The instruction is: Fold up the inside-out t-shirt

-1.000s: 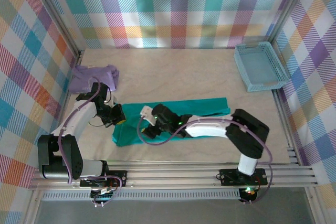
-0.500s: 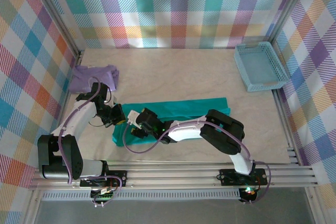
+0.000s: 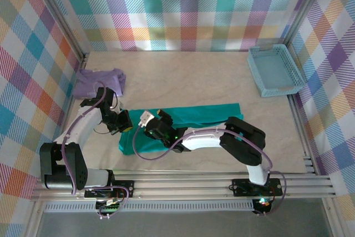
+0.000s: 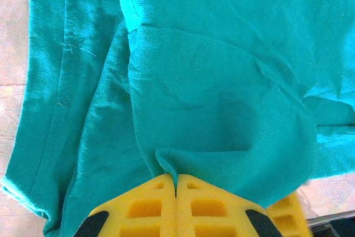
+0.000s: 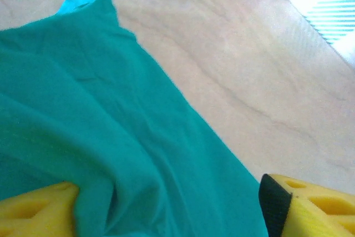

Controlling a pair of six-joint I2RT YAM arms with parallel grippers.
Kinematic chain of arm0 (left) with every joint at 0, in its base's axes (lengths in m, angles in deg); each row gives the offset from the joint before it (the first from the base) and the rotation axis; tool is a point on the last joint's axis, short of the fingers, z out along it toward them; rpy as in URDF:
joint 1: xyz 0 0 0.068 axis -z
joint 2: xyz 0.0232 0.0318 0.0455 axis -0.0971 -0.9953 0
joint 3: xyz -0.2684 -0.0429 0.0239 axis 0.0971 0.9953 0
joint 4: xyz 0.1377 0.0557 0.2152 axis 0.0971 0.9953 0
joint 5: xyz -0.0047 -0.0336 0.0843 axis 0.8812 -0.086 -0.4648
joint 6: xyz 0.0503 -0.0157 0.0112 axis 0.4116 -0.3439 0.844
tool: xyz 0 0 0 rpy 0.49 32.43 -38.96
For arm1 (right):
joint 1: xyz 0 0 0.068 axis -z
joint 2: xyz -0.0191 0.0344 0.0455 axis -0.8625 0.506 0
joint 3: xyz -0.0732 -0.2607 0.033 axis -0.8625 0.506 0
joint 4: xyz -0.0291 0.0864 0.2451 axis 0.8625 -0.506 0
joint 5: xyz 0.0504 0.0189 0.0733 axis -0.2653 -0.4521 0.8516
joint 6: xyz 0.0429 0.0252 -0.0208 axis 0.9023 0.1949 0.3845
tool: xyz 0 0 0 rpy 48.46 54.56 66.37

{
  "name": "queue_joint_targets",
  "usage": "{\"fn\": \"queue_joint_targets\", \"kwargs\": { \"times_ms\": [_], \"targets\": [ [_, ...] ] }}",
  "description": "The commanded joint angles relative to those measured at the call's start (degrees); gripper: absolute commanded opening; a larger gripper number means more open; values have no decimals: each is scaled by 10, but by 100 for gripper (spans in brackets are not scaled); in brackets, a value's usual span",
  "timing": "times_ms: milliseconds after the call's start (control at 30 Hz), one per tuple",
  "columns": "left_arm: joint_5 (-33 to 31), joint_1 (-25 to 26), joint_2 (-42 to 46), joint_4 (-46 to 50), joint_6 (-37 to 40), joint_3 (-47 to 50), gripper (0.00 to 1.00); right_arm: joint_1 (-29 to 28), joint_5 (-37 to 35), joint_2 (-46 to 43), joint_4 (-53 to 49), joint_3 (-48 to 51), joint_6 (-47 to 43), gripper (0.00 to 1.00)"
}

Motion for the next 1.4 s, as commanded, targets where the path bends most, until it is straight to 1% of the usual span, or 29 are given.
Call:
{"fn": "queue_joint_targets", "kwargs": {
  "times_ms": [0, 167, 267, 400, 433, 500, 667, 867, 933, 1000, 1100, 1200, 1267, 1300, 1367],
  "targets": [
    [-5, -6, 13, 9, 4, -2, 0, -3, -32, -25, -21, 7, 17, 71],
    [-5, -6, 15, 9, 3, 1, 0, -3, -32, -29, -35, 7, 17, 53],
    [-6, -7, 18, 14, 1, 2, 0, -3, -29, -35, -56, 5, 21, 45],
    [-8, -6, 29, 23, 2, 6, 1, -2, -24, -56, -105, 5, 46, 38],
    [-8, -7, 31, 24, 1, 8, 2, -2, -4, -60, -116, 7, 48, 36],
    [-8, -6, 35, 25, -1, 15, 2, -2, 9, -69, -147, 7, 82, 33],
    [-17, -7, 36, 26, -2, 37, 2, -2, 42, -80, -193, 16, 117, 29],
    [-39, -6, 26, 37, -3, 38, 7, -4, 106, -80, -205, 42, 159, 25],
    [-44, -5, 26, 42, -5, 37, 10, -4, 119, -79, -206, 48, 169, 24],
    [-49, -5, 24, 52, -4, 33, 15, -7, 144, -80, -204, 58, 173, 24],
    [-61, -5, 33, 70, -3, 26, 26, -9, 174, -86, -204, 70, 169, 25],
    [-96, -4, 57, 87, -3, 11, 35, -9, 195, -111, -203, 88, 157, 29],
    [-108, -5, 73, 74, -10, 5, 37, -9, 211, -134, -199, 97, 146, 32],
    [-103, -5, 77, 59, -20, 5, 39, -8, 219, -145, -195, 99, 138, 33],
    [-67, -3, 79, 3, -50, 17, 40, -6, 236, -163, -181, 103, 128, 35]
  ]
}}
